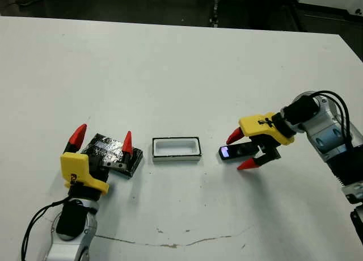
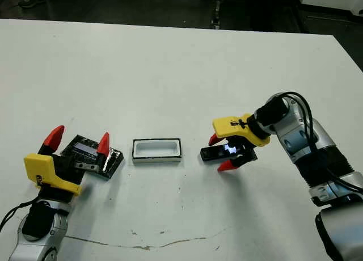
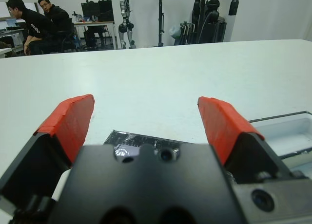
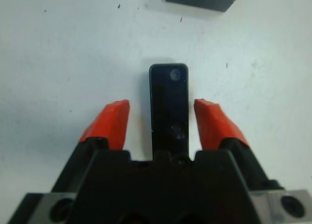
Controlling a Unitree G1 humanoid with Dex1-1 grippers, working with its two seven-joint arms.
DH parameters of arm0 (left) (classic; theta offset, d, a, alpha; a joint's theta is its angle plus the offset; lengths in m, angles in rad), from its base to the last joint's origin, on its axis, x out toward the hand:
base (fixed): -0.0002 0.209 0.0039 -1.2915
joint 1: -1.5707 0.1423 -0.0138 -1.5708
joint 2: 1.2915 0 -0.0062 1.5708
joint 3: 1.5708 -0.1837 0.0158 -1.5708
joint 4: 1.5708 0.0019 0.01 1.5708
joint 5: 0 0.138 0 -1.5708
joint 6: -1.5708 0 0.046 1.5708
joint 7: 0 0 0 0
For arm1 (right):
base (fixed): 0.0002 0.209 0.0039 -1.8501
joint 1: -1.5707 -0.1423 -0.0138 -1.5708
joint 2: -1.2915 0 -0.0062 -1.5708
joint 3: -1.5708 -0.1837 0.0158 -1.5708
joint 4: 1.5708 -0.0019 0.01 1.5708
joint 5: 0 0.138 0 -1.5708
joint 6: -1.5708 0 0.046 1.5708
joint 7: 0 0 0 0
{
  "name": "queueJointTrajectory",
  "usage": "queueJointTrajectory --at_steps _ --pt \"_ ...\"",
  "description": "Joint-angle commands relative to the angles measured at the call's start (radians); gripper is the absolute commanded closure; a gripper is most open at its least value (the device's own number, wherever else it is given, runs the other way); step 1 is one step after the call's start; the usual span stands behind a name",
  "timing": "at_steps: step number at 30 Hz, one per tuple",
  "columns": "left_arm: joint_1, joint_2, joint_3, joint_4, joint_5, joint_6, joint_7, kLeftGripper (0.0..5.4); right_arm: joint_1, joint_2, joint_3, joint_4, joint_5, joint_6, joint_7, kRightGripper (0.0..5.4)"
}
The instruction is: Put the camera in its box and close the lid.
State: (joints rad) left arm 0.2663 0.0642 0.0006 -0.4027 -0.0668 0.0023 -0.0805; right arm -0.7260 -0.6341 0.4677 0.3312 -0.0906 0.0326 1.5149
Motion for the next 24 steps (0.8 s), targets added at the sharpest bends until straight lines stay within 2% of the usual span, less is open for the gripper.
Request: queueJointTrajectory --at_steps 1,6,9,17,21,24 --pt "0.014 0.004 0.001 -0.004 0.002 0.011 -0.002 0.00 0.023 -0.006 -0.007 0.007 -0.003 0.001 -0.017 2.56" --pt "0.016 0.001 -0.001 -0.009 0.005 0.014 0.002 0.00 0.020 -0.016 0.004 -0.003 -0.022 0.014 -0.017 3.33" --pt "0.015 0.001 0.000 -0.004 0.002 0.007 0.000 0.00 0.021 -0.016 0.000 -0.014 -0.027 0.056 -0.024 3.74" --pt "0.014 -0.003 0.001 -0.002 0.003 0.009 0.005 0.00 0.023 -0.020 -0.024 -0.052 -0.014 0.110 -0.044 3.73" --pt "0.014 0.000 0.000 -0.002 0.005 0.010 0.004 0.00 0.024 -0.024 -0.051 -0.072 0.001 0.112 -0.060 3.73" --pt "0.013 0.003 0.001 0.004 0.008 0.000 0.001 0.00 0.011 -0.028 -0.087 -0.109 0.025 0.159 -0.074 3.73"
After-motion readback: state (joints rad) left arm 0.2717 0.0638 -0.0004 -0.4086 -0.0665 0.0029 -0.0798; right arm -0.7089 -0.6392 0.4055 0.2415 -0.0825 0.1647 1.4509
